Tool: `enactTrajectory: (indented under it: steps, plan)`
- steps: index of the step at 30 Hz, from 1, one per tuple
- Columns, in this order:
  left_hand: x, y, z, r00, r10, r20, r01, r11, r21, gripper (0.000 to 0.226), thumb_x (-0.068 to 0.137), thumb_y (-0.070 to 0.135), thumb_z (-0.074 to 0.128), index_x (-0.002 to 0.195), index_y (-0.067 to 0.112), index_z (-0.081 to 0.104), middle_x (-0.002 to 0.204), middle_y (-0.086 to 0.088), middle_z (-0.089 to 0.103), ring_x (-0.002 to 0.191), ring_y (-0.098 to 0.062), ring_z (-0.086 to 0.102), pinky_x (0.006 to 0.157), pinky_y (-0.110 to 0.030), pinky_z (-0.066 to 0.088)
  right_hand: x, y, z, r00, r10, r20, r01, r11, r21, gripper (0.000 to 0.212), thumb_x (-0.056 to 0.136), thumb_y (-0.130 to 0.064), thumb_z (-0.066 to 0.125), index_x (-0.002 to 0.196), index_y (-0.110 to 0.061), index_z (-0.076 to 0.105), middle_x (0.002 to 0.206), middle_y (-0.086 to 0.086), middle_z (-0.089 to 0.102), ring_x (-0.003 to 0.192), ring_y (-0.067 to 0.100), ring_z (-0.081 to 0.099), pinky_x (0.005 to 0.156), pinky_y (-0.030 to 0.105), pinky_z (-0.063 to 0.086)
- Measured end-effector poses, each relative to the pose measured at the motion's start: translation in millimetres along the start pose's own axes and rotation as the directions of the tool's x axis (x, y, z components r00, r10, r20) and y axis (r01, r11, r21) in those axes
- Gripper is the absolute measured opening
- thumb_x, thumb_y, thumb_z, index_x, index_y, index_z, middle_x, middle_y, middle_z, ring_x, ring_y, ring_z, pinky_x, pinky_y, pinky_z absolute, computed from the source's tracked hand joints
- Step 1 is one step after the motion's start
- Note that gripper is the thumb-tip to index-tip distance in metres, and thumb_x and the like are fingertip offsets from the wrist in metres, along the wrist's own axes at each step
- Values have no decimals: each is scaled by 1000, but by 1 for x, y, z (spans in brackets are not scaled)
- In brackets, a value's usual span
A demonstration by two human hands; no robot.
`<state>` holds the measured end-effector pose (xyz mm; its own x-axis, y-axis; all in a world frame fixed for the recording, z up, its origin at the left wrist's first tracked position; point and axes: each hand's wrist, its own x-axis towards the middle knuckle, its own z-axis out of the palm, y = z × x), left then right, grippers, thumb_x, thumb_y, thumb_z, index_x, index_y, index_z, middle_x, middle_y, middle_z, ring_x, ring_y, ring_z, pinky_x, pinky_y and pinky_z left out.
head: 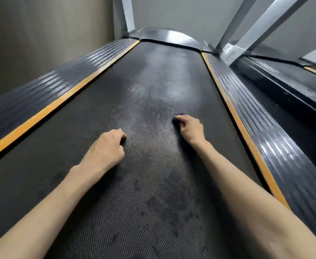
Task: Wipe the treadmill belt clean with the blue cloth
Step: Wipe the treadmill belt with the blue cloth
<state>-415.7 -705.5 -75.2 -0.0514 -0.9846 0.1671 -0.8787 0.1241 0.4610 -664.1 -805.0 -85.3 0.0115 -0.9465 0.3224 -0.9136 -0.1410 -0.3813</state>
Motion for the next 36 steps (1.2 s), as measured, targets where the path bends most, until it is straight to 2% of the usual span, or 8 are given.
enactTrajectory:
  steps: [3, 11, 14, 19, 21, 27, 33, 36]
  plan:
    - [-2, -8, -1, 1000, -4, -31, 3, 1000, -13, 42, 81, 2, 45, 118, 16, 60, 129, -3, 57, 119, -25, 51, 101, -38, 41, -35, -34, -1, 970, -237, 61, 235, 971, 37, 35, 91, -10, 45, 115, -24, 66, 127, -5, 60, 117, 20, 55, 92, 31, 44]
    - [3, -5, 4, 985, -101, -141, 116, 988, 98, 43, 79, 9, 49, 113, 31, 61, 106, -15, 67, 98, -38, 61, 84, -39, 48, -142, -75, -19, 584, -781, 221, 673, 618, 406, 36, 90, -1, 51, 122, -12, 63, 128, 2, 59, 119, 16, 53, 103, 26, 36]
    - [1, -5, 5, 982, -118, -151, 133, 986, 99, 44, 80, 9, 47, 114, 32, 61, 105, -14, 68, 97, -37, 61, 83, -39, 48, -71, -49, -6, 710, -671, 214, 612, 738, 283, 31, 90, -5, 50, 117, -9, 65, 124, 6, 61, 115, 19, 55, 99, 31, 43]
    - [1, -2, 4, 980, -133, -151, 147, 986, 82, 43, 82, 8, 46, 115, 32, 60, 105, -11, 67, 98, -35, 60, 83, -37, 48, 12, -20, 11, 993, -90, 83, 90, 996, -4, 38, 92, -5, 44, 123, -20, 61, 136, 1, 52, 124, 24, 47, 100, 32, 35]
    - [-1, 3, 5, 980, -134, -150, 152, 981, 123, 41, 83, 9, 46, 115, 31, 59, 104, -12, 67, 96, -35, 60, 79, -36, 47, 0, -48, 17, 995, -83, 60, 82, 997, 9, 40, 89, -5, 46, 121, -24, 61, 135, -3, 53, 122, 23, 49, 97, 33, 40]
    - [7, -5, -10, 981, -177, -83, 175, 984, -26, 28, 79, 8, 47, 94, 23, 66, 98, -15, 67, 92, -35, 59, 78, -35, 48, -66, -106, 35, 807, -576, 128, 541, 809, 230, 44, 86, -4, 46, 126, -19, 59, 127, 5, 59, 111, 29, 57, 92, 37, 45]
    - [-4, -24, -35, 989, -119, -90, 117, 993, -29, 34, 84, 8, 45, 107, 23, 64, 125, 0, 60, 110, -24, 55, 93, -33, 45, -1, -89, 45, 981, -169, 95, 167, 986, 27, 42, 91, -4, 43, 128, -19, 56, 138, 2, 49, 121, 26, 47, 98, 30, 34]
    - [-14, -50, -46, 978, -194, -71, 195, 981, 6, 35, 84, 11, 44, 110, 24, 63, 125, 0, 60, 112, -23, 55, 94, -36, 46, -10, -115, 51, 976, -201, 89, 202, 979, -5, 47, 88, -2, 43, 130, -20, 52, 137, -1, 49, 121, 24, 45, 97, 27, 31]
